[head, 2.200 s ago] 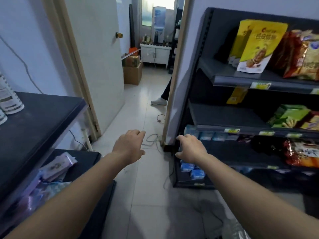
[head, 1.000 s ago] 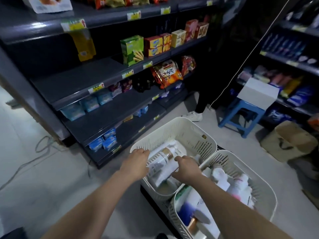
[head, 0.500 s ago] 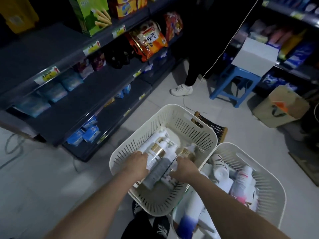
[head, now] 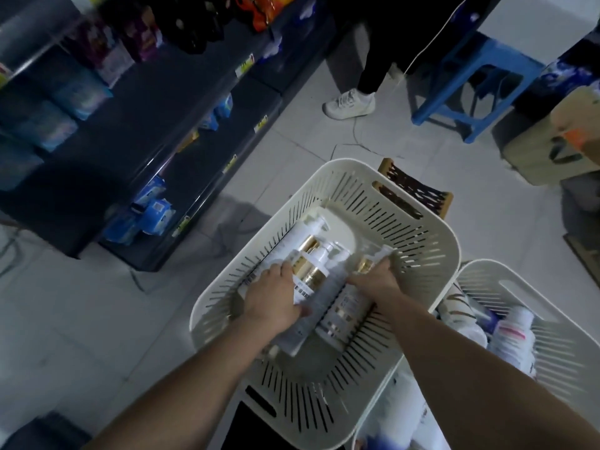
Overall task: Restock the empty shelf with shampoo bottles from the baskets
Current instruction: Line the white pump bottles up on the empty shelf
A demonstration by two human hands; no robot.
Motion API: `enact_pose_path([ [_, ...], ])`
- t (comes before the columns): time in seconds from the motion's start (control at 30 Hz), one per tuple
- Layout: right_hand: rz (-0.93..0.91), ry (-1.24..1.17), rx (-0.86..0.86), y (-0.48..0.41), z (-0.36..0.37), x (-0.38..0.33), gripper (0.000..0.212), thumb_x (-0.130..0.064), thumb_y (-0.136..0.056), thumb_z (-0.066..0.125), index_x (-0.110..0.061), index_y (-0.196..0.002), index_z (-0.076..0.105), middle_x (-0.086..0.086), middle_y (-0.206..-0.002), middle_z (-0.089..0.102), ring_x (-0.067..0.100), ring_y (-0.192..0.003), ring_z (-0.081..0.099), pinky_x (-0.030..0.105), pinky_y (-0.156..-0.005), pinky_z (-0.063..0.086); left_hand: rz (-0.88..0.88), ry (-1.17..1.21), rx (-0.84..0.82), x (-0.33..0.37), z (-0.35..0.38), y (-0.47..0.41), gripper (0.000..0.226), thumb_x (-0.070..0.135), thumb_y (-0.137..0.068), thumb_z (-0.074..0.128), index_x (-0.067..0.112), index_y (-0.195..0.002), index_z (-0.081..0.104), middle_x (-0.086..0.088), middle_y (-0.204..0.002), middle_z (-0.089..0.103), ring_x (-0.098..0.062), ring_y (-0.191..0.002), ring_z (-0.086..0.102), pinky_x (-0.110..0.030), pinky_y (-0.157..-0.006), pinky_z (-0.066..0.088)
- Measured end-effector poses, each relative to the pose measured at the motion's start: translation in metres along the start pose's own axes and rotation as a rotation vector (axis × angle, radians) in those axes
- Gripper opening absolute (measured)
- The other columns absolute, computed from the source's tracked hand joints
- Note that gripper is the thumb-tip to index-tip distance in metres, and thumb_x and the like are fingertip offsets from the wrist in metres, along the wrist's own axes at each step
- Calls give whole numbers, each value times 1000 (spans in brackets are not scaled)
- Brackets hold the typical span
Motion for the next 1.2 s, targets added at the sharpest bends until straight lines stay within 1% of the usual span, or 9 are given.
enact_pose_path([
  [0.1,28,-59,57,-14,1,-3,82,-38,-86,70,-6,-147,25,16,-129,56,31,-114,59,39,-95,51,-25,41,12,-1,5,-6,100,61,-74,69,11,-147,22,-8,-143,38,-24,-128,40,-37,-93,48],
  [0.2,0,-64,133,-21,-1,-3,62,-32,-85,70,-4,-134,45,15,-123,62,31,-108,62,33,-88,52,-30,71,20,0,8,-10,95,59,-73,72,12,-142,27,-9,-137,40,-24,-122,43,-35,-91,48],
  [0.4,43,-201,199,-20,10,3,59,-22,-83,75,-4,-129,42,11,-115,57,31,-109,60,30,-87,49,-66,179,5,-2,3,-9,83,54,-71,76,16,-132,36,-4,-128,43,-20,-115,44,-29,-82,42],
  [0.57,188,-282,119,-27,22,11,45,-28,-78,82,-8,-100,48,11,-95,64,23,-75,59,32,-67,51,-97,217,-8,-6,2,-10,76,52,-68,77,18,-125,40,-2,-120,44,-18,-108,45,-28,-77,40],
  [0.67,209,-268,29,-32,24,8,41,-25,-80,79,-5,-98,49,8,-77,56,17,-63,55,26,-56,48,-116,235,-13,-9,2,-11,72,50,-66,77,18,-121,43,-1,-112,43,-18,-102,45,-29,-76,40],
  [0.87,257,-396,-12,-23,26,15,49,-25,-83,76,-6,-106,37,11,-77,48,29,-87,57,45,-93,53,-144,274,-40,-9,1,-9,62,44,-64,80,21,-110,45,1,-105,41,-17,-96,46,-30,-75,44],
  [1.0,212,-450,4,-14,22,11,72,-22,-68,88,-4,-119,40,13,-86,56,26,-76,60,44,-81,57,-151,302,-46,-11,-1,-6,65,40,-60,83,20,-110,46,0,-105,42,-19,-98,48,-32,-81,47],
  [1.07,160,-450,28,-6,16,8,81,-23,-59,94,-6,-121,44,12,-98,63,27,-83,64,41,-75,57,-139,317,-39,-8,-3,-1,63,38,-59,84,21,-107,45,1,-103,41,-19,-98,47,-31,-81,45],
  [1.2,-40,-398,136,13,0,-1,73,-25,-64,91,-13,-125,52,6,-114,66,28,-101,65,44,-87,57,-142,419,28,-2,-14,14,63,37,-55,85,24,-104,47,3,-103,47,-18,-96,51,-32,-78,46],
])
Point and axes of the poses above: each hand's wrist, its own y-axis away from the middle knuckle, its own z-axis out of the palm, x = y × z, the point moved 5 cm from there along -y, towards the middle knuckle
